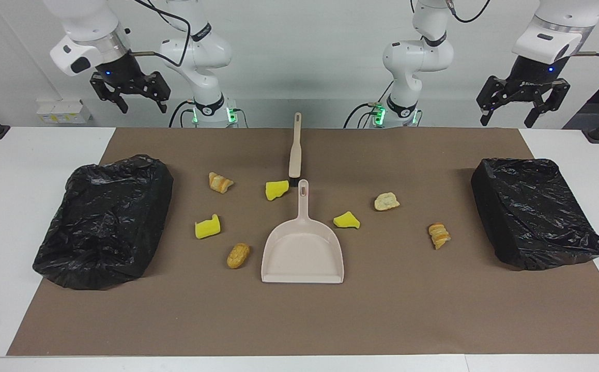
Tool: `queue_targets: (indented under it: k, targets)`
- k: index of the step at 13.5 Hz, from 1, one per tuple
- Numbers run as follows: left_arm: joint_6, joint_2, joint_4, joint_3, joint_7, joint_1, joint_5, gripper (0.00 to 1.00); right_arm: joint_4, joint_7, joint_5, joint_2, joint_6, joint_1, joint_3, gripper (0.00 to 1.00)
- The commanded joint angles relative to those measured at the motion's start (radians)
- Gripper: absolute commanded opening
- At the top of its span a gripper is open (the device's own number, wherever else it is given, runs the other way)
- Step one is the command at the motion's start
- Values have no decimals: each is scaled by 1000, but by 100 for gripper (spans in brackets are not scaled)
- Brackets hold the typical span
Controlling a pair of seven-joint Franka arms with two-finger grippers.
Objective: Sweep and dump trash in bin
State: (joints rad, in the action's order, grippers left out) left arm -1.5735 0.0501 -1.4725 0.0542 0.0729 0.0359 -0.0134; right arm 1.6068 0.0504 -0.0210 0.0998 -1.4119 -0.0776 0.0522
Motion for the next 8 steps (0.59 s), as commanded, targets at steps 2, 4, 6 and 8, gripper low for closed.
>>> queue_targets:
  k: [2,4,6,8]
  targets:
    - [4,33,-40,12,-8,24,9,100,8,135,-24,-23,-54,-98,-11,100]
    - [0,83,-118,21,-18,77,10,100,45,234,-31,-20,-91,-175,-11,100]
    - [-5,138,-222,21,-44,183,12,100,74,310,-43,-20,-140,-226,-12,100]
    - [-32,186,-323,21,-149,295,27,100,84,328,-48,-32,-171,-254,-12,100]
